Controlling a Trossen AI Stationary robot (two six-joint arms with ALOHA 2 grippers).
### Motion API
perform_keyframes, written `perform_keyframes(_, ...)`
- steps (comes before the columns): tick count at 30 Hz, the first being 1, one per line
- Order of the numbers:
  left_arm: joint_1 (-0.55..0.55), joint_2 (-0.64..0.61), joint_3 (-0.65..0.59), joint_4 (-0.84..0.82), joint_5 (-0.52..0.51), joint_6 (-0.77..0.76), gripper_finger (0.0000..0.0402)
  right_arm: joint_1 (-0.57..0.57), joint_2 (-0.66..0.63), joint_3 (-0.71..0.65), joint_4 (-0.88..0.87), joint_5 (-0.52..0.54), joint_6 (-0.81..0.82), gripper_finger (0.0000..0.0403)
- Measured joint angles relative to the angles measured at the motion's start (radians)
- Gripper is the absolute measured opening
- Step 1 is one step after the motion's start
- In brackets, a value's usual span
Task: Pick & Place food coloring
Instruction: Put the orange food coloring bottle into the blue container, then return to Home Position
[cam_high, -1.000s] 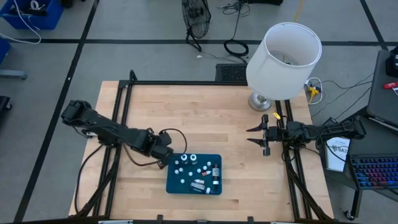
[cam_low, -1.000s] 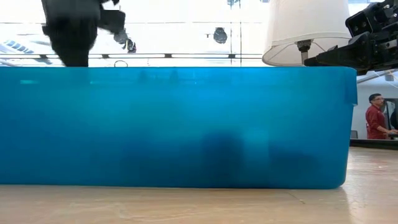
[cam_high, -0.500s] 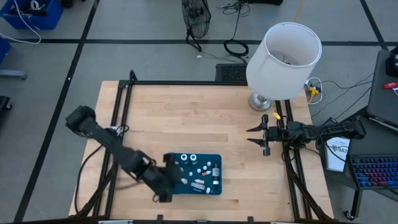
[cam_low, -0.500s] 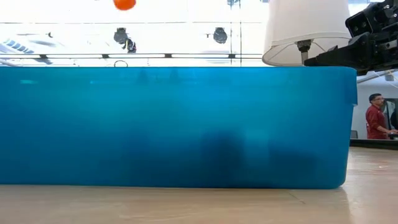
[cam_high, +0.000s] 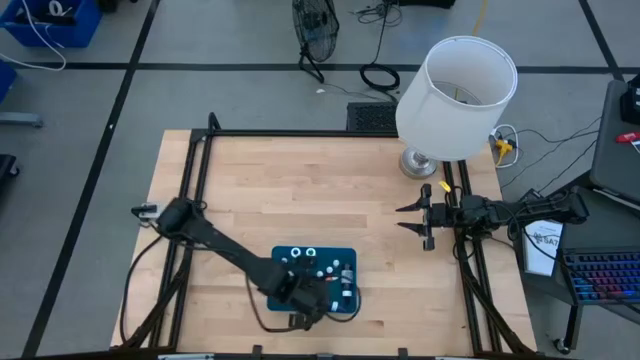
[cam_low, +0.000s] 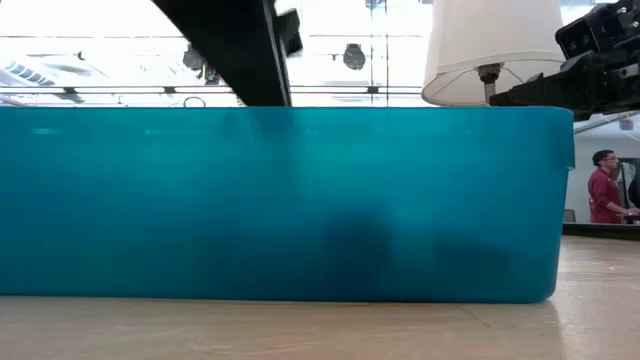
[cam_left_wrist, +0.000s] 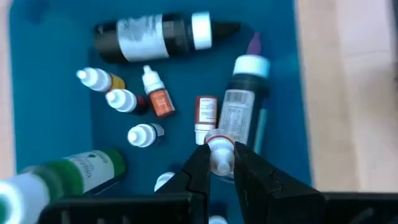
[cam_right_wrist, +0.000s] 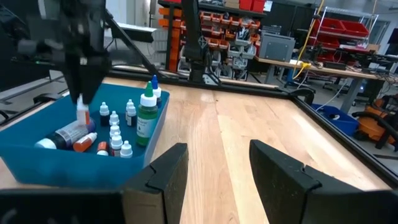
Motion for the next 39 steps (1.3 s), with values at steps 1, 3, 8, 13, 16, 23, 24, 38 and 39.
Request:
perform_keyframes(1,0.007,0.015,0.004,-0.002,0.010,0.003,0.0050,0.000,0.000,0.000,0.001,0.000,0.000,0.0162)
perform_keyframes(3,0.021,0.037,0.004,-0.004,0.027,0.003,0.0050,0.000,0.000,0.000,0.001,0.000,0.000,0.0161)
perform_keyframes(8,0.048,0.074,0.005,-0.024,0.049,-0.022,0.0050,0.000,0.000,0.000,-0.001,0.000,0.000,0.0161)
perform_keyframes(13,0.056,0.085,0.005,-0.024,0.060,-0.026,0.0050,0.000,0.000,0.000,-0.001,0.000,0.000,0.0160)
perform_keyframes(16,0.056,0.087,0.005,-0.017,0.062,-0.030,0.0052,0.000,0.000,0.000,-0.001,0.000,0.000,0.0160)
perform_keyframes(23,0.057,0.091,0.002,-0.005,0.078,-0.030,0.0096,0.000,0.000,0.000,0.000,0.000,0.000,0.0160)
perform_keyframes(24,0.057,0.091,0.002,-0.004,0.076,-0.030,0.0099,0.000,0.000,0.000,0.000,0.000,0.000,0.0160)
perform_keyframes(38,0.075,0.077,0.002,-0.010,0.048,-0.021,0.0105,0.000,0.000,0.000,0.000,0.000,0.000,0.0162)
perform_keyframes(39,0.077,0.068,0.002,-0.014,0.048,-0.021,0.0105,0.000,0.000,0.000,0.000,0.000,0.000,0.0162)
